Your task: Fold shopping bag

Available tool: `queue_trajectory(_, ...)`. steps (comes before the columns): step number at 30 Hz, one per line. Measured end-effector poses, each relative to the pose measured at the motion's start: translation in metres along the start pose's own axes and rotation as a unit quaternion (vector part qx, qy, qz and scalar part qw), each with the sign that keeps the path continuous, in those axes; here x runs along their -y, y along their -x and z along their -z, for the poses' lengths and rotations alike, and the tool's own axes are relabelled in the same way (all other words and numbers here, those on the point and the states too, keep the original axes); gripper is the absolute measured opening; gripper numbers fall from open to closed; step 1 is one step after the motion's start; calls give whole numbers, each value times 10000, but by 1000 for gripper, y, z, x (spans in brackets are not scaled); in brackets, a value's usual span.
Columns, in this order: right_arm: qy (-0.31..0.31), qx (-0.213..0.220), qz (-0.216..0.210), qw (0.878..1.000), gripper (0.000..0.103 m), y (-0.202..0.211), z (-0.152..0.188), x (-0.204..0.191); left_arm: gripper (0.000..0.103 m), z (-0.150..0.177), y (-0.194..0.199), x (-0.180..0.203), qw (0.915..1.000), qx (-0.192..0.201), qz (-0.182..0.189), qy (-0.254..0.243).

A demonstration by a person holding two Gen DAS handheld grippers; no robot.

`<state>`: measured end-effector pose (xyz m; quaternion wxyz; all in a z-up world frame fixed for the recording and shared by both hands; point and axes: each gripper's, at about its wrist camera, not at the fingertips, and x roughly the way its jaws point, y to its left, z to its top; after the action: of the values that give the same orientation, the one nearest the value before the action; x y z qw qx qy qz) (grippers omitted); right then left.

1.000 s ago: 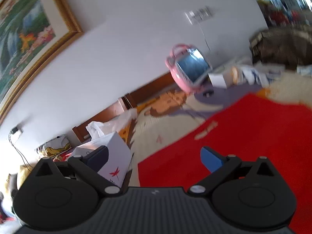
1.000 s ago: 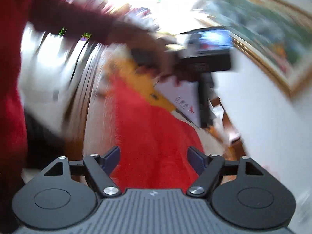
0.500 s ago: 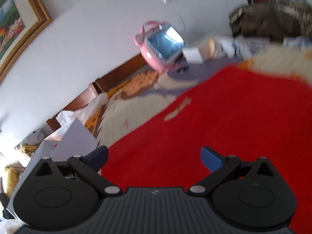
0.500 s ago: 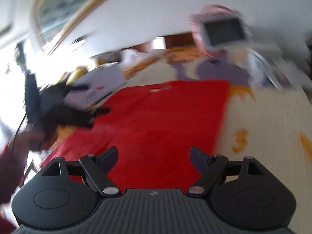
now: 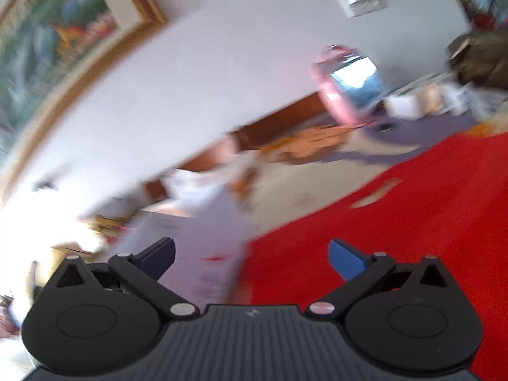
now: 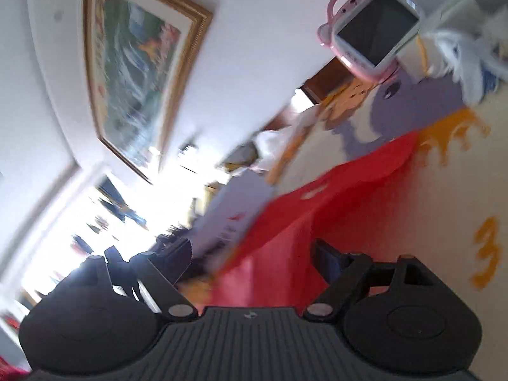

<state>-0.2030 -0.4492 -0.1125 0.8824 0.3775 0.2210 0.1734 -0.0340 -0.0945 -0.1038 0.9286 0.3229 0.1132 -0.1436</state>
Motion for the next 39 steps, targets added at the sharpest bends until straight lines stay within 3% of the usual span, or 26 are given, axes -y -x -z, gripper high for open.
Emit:
queue_trajectory(2,-31,-147,217,9997,85,-4,6,5,102,11,0,-7,9997,-86,-158,-154)
queue_trajectory(5,-114,-177,595,9980,85,-2,13,13,102,27,0,-14,9995,-198,-93,-214)
queue_trajectory(8,-172,-32,702,9974,85,5,24,20,102,34,1,-11,9991,-190,-47,-381)
queue_trajectory(14,176,-111,1099,9937,86,3,42,8,103,34,4,1,9979,24,406,-497)
queue_trajectory(18,132,-222,872,9959,87,-13,48,4,102,35,-5,14,9972,-100,575,-461)
queue_trajectory(20,196,-181,1010,9945,87,-23,42,-1,102,39,-8,20,9960,-241,728,-456)
queue_trajectory(22,408,-71,1383,9895,87,-29,34,-10,102,44,-8,30,9948,-360,795,-515)
queue_trajectory(24,942,-19,1781,9795,87,-29,29,-27,102,48,0,43,9964,-289,511,-604)
queue_trajectory(27,1326,-336,1490,9793,90,-29,35,-49,102,46,4,46,9972,-361,459,-467)
queue_trajectory(28,1278,-590,1097,9840,90,-27,45,-57,102,46,4,47,9975,-376,411,-440)
queue_trajectory(31,530,-789,304,9950,90,-16,67,-53,102,45,15,57,9978,-320,347,-467)
queue_trajectory(32,392,-734,271,9962,90,-7,75,-51,102,44,19,59,9974,-271,433,-506)
queue_trajectory(37,625,-400,1589,9845,89,36,100,-46,102,35,38,68,9929,219,691,-939)
queue_trajectory(39,714,-305,1613,9839,90,46,108,-48,102,29,47,74,9864,609,646,-1382)
